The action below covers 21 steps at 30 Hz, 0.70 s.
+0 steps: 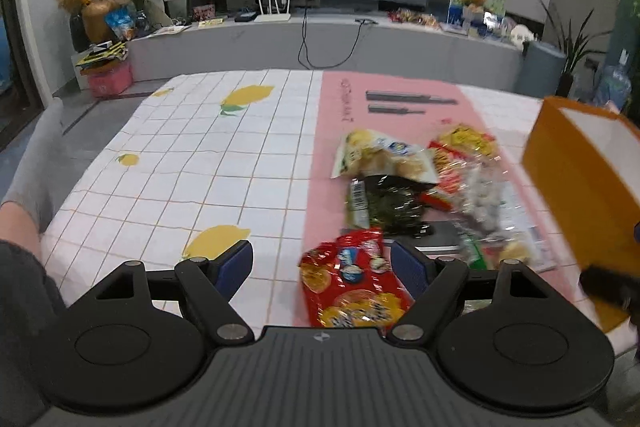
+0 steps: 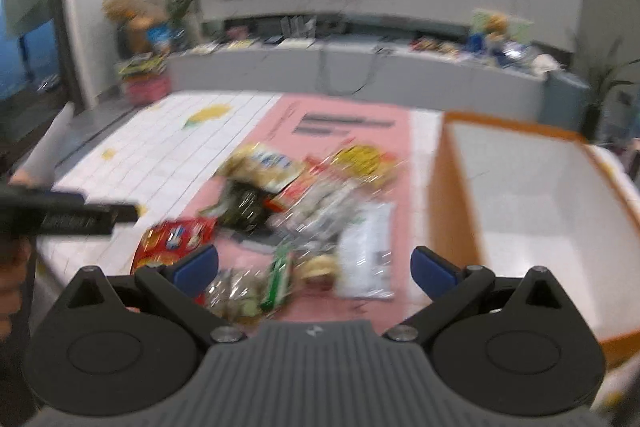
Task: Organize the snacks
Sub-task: 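Grasp the red noodle bag with the left tool while the right tool grasps the clear cracker bag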
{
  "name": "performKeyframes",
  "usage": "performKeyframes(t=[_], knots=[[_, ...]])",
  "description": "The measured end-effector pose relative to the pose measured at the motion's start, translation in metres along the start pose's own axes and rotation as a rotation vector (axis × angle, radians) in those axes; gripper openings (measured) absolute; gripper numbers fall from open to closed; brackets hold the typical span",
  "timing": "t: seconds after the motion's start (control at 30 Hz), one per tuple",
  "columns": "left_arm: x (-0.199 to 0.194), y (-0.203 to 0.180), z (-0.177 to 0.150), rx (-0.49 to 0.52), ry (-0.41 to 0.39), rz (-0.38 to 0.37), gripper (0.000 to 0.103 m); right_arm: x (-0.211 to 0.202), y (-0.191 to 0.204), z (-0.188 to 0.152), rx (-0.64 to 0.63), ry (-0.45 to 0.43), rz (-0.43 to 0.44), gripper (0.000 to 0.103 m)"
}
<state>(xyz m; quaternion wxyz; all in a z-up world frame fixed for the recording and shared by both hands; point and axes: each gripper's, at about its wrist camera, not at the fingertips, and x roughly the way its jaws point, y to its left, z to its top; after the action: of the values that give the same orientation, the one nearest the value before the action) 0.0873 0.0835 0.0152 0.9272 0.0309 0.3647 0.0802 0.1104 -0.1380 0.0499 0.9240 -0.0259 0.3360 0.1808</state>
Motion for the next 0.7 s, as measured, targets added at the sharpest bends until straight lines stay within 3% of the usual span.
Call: performKeyframes(t=[0.1, 0.17, 0.4, 0.5, 0.6, 0.7], knots=[[0.014, 0.001, 0.003, 0.047, 0.020, 0.011, 0.092, 0.027, 0.008, -0.009, -0.020, 0.035, 0.015, 0.094], [0.027, 0.000, 0.001, 0.062, 0.052, -0.007, 0.092, 0.044, 0.008, -0.014, 0.011, 0.068, 0.013, 0.083], [0.053, -0.003, -0.009, 0.069, 0.136, -0.008, 0.092, 0.076, 0.012, -0.022, 0.100, 0.108, 0.118, 0.079], [0.059, -0.002, -0.008, 0.070, 0.158, -0.002, 0.092, 0.083, 0.025, -0.025, 0.064, 0.119, 0.152, 0.061], [0.057, -0.002, -0.006, 0.068, 0.140, 0.000, 0.092, 0.091, 0.042, -0.030, -0.007, 0.140, 0.120, 0.064], [0.054, 0.001, -0.007, 0.057, 0.141, -0.017, 0.092, 0.100, 0.047, -0.031, 0.011, 0.157, 0.082, 0.074]])
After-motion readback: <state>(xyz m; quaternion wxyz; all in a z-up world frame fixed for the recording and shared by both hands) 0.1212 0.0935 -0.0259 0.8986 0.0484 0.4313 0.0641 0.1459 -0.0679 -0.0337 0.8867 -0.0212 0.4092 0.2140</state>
